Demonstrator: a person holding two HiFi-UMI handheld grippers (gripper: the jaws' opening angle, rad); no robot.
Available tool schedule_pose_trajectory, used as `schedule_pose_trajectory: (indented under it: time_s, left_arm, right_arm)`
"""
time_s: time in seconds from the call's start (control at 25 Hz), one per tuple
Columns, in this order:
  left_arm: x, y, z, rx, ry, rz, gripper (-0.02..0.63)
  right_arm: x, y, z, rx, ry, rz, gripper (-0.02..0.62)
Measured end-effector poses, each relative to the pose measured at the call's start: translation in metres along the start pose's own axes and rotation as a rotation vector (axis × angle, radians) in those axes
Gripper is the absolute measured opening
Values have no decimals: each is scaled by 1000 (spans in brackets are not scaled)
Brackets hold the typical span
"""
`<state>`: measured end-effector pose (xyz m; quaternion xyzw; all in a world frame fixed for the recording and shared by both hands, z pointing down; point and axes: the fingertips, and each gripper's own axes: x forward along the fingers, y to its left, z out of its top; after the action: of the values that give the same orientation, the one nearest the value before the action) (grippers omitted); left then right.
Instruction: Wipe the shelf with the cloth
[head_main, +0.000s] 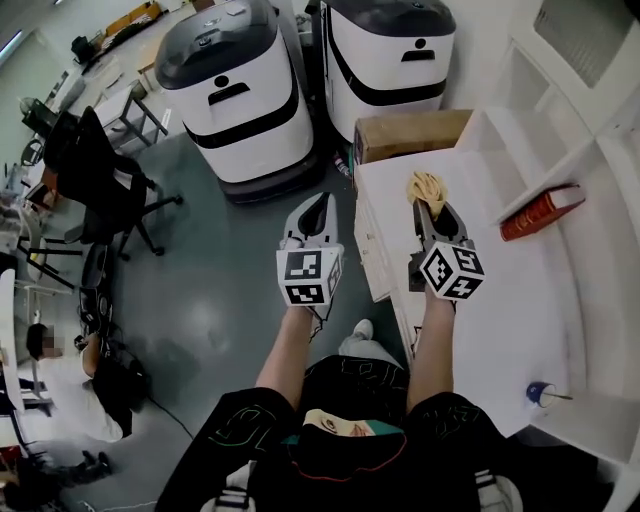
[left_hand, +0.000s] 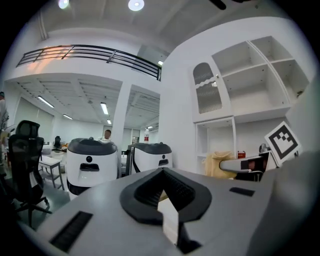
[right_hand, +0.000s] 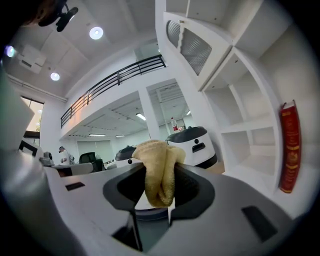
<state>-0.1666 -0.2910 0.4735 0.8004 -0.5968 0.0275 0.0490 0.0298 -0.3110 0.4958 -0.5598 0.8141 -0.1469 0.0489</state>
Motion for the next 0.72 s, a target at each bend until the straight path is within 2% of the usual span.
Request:
schedule_pose_trajectory:
  time_s: [0.2,0.28,0.36,0.6,0.72]
  left_arm:
    - [40,3,0,-31,2,15,0]
    - [53,6,2,-47,-2,24,-1]
    - [67,0,8,-52,-11,7,0]
    - [121,-39,13,-64,-10,-132,-2]
    - [153,-78,16,-52,-7,-284,-2]
  right_arm:
    - [32,-20,5,-23,19,20,138]
    - [41,-19,7,-72,34,31,138]
    - [46,-28,13,-139,47,0,138]
    - [38,-73,40,-226,-1,-127,138]
    - [27,-96,53,-331,-7,-239,138]
